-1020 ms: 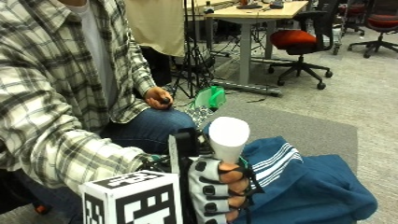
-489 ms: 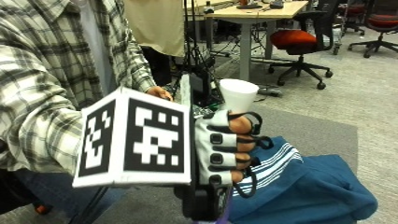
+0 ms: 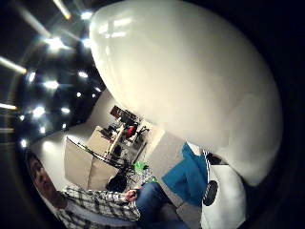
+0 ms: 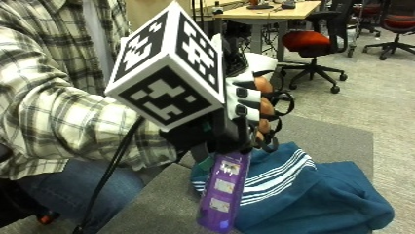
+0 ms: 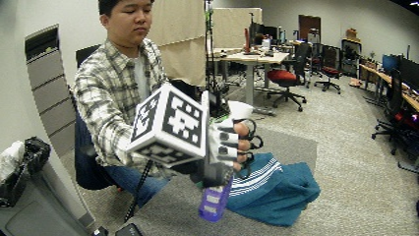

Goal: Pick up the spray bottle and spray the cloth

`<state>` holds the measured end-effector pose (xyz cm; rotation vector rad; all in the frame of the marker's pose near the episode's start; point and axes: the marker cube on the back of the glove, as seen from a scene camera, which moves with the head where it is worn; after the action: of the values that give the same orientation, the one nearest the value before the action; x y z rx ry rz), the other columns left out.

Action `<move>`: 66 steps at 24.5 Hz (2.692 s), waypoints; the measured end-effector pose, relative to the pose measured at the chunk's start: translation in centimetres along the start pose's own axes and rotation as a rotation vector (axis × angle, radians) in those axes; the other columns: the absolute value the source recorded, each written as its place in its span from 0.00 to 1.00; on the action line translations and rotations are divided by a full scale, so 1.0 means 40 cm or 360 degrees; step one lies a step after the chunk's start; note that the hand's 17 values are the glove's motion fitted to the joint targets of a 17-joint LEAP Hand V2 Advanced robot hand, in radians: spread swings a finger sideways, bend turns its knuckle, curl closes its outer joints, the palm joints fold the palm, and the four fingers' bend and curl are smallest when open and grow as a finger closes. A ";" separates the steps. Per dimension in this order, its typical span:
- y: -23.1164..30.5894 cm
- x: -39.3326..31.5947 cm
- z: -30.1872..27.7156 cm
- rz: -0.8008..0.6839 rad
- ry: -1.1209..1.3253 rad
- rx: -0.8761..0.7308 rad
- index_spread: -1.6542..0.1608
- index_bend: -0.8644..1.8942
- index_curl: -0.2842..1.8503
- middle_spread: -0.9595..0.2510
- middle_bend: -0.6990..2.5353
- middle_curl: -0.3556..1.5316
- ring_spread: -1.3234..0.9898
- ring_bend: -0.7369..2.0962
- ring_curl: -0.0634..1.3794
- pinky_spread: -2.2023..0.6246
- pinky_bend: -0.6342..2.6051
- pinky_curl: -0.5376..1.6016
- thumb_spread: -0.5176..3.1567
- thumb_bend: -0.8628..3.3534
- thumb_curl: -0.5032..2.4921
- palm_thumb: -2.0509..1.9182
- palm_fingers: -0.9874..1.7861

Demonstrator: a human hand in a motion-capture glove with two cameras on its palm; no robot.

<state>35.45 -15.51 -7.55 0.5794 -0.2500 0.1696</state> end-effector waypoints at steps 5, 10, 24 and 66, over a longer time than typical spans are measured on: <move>-0.010 -0.050 0.024 -0.0127 0.0148 -0.0152 0.74 0.37 0.35 0.64 0.36 0.46 0.48 0.46 0.36 0.72 0.38 0.43 0.21 0.20 0.42 0.80 0.80; 0.010 -0.101 0.056 -0.0286 0.0302 -0.0315 0.74 0.37 0.35 0.63 0.36 0.47 0.48 0.46 0.37 0.72 0.38 0.43 0.21 0.20 0.42 0.80 0.80; 0.116 -0.242 0.172 -0.0810 0.0721 -0.0628 0.74 0.37 0.36 0.63 0.36 0.47 0.47 0.46 0.37 0.72 0.38 0.44 0.21 0.20 0.42 0.80 0.80; 0.099 -0.238 0.116 -0.0571 0.0452 -0.0494 0.74 0.37 0.37 0.63 0.36 0.48 0.47 0.46 0.38 0.72 0.38 0.44 0.20 0.20 0.43 0.79 0.79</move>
<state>24.56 -15.67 -4.39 0.2787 0.1053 -0.1335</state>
